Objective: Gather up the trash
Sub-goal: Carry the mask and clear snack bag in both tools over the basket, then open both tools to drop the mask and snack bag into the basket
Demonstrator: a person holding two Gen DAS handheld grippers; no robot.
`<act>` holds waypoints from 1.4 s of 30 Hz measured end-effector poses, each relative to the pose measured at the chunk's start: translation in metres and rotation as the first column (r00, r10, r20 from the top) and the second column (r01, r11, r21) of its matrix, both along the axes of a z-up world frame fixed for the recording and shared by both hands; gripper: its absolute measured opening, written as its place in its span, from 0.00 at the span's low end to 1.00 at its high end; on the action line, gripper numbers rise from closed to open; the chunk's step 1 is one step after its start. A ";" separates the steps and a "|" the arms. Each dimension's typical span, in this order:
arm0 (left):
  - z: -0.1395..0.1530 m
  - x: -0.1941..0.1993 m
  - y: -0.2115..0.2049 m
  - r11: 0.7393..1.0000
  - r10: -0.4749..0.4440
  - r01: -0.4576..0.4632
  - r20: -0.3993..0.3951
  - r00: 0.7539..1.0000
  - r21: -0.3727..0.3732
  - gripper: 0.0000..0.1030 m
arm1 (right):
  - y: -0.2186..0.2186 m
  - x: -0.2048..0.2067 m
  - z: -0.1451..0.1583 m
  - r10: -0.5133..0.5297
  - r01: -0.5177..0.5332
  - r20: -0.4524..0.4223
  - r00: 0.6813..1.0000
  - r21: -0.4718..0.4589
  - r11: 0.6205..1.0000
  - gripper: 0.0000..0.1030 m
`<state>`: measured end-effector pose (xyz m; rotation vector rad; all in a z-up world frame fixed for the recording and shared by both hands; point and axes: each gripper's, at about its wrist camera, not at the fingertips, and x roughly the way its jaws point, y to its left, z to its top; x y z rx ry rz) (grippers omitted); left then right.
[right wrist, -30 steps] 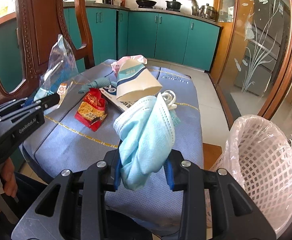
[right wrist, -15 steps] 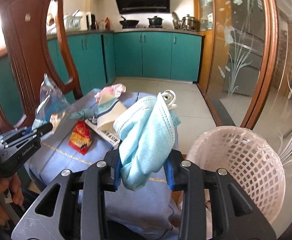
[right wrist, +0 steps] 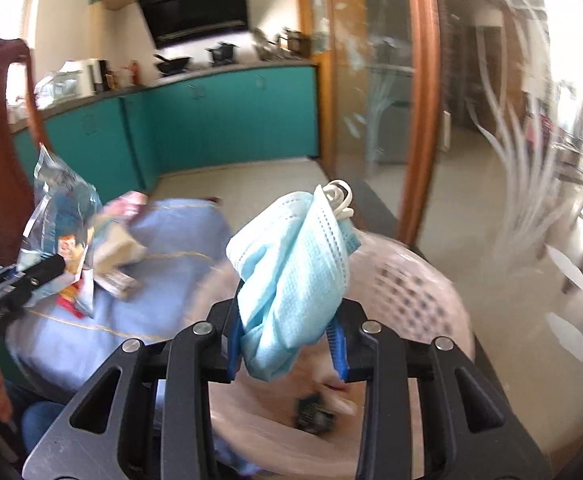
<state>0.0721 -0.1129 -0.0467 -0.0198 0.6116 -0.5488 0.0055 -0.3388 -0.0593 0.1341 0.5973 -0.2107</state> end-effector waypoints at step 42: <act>0.012 0.031 -0.107 0.964 -0.261 0.249 -0.160 0.952 -0.089 0.63 | -0.038 -0.005 -0.032 -0.074 0.079 -0.105 0.992 0.041 0.996 0.56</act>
